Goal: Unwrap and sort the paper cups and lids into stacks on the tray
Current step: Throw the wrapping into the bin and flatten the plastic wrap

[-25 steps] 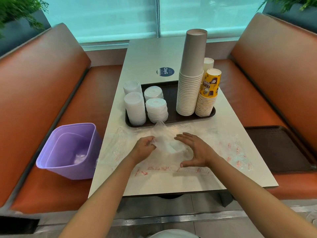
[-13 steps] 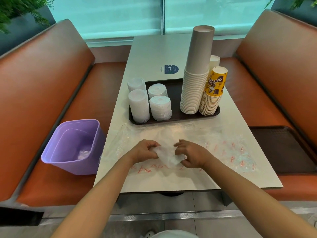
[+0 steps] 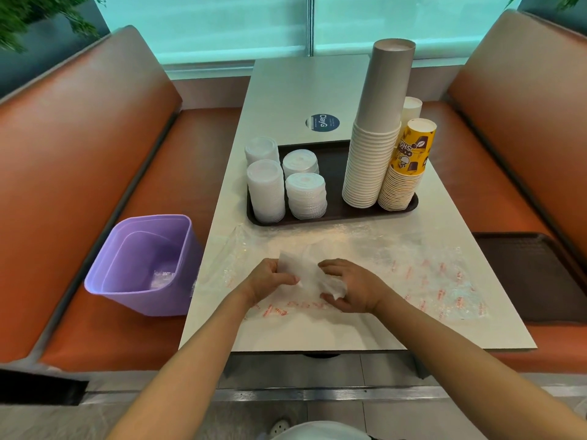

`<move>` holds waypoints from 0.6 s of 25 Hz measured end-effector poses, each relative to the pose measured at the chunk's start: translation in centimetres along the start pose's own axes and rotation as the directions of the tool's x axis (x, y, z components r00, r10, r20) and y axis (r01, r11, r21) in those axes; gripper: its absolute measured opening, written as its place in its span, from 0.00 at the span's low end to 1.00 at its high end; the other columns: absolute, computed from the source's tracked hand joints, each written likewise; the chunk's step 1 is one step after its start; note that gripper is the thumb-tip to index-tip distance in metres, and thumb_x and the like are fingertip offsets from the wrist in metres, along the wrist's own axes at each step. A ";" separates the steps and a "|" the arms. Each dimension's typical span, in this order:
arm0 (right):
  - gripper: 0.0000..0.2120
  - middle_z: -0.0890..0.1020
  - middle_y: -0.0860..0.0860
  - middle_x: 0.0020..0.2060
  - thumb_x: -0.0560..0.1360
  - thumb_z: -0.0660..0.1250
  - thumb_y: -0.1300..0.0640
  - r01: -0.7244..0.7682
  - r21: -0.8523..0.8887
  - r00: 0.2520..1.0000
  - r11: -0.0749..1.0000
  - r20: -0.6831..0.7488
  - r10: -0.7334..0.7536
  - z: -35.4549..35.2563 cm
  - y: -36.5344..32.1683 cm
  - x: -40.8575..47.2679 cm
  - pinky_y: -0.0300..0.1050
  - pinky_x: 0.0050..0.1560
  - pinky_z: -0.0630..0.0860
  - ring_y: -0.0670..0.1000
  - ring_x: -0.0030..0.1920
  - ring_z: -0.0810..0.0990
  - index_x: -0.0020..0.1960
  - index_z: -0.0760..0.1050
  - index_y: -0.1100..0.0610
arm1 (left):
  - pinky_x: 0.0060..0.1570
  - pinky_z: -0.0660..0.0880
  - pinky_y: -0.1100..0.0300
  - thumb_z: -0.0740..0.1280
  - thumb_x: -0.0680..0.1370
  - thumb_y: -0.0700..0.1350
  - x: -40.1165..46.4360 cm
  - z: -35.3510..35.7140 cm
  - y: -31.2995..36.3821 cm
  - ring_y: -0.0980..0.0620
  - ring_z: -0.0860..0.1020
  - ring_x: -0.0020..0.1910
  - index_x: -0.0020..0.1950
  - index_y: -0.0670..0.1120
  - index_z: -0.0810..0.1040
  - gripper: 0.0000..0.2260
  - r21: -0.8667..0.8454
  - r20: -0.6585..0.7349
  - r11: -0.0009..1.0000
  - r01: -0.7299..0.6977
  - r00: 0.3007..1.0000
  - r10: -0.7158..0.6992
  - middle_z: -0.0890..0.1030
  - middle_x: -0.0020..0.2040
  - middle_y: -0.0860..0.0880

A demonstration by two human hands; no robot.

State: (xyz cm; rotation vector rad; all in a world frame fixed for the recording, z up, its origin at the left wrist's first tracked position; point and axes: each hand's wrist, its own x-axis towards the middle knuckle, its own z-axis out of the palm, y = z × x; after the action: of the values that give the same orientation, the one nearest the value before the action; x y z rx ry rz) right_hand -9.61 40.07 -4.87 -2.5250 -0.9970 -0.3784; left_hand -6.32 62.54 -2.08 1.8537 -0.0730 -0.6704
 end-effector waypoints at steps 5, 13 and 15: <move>0.19 0.69 0.48 0.24 0.78 0.64 0.52 -0.659 0.277 0.750 0.699 0.314 0.582 0.5 -0.5 1.0 0.40 0.31 0.63 0.48 0.27 0.69 0.30 0.68 0.57 | 0.40 0.75 0.57 0.73 0.68 0.45 0.2 -0.7 -1.5 0.49 0.77 0.37 0.42 0.38 0.79 0.11 0.122 -0.139 0.992 0.020 0.990 -0.003 0.79 0.38 0.44; 0.10 0.76 0.48 0.30 0.77 0.66 0.56 -0.732 0.602 0.532 0.319 0.213 0.820 1.1 -1.8 3.5 0.39 0.35 0.70 0.46 0.32 0.74 0.37 0.74 0.57 | 0.40 0.70 0.62 0.66 0.78 0.48 0.8 -0.8 -0.9 0.52 0.74 0.39 0.43 0.43 0.79 0.09 0.063 -0.267 0.996 -0.065 0.960 0.079 0.78 0.37 0.49; 0.14 0.74 0.50 0.27 0.77 0.65 0.57 -0.717 0.630 0.536 0.299 0.223 0.814 1.5 -1.8 3.6 0.42 0.34 0.67 0.48 0.30 0.71 0.33 0.73 0.58 | 0.44 0.72 0.61 0.73 0.72 0.50 0.4 -0.6 -0.6 0.54 0.77 0.41 0.46 0.46 0.79 0.08 0.118 -0.200 0.991 -0.068 0.976 0.091 0.80 0.42 0.51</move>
State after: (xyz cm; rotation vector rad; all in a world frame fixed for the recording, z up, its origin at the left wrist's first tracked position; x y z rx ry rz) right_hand -8.14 44.04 -4.30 -1.9175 0.2594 0.1148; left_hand -5.85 63.16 -2.66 2.0060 -0.0495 -0.4237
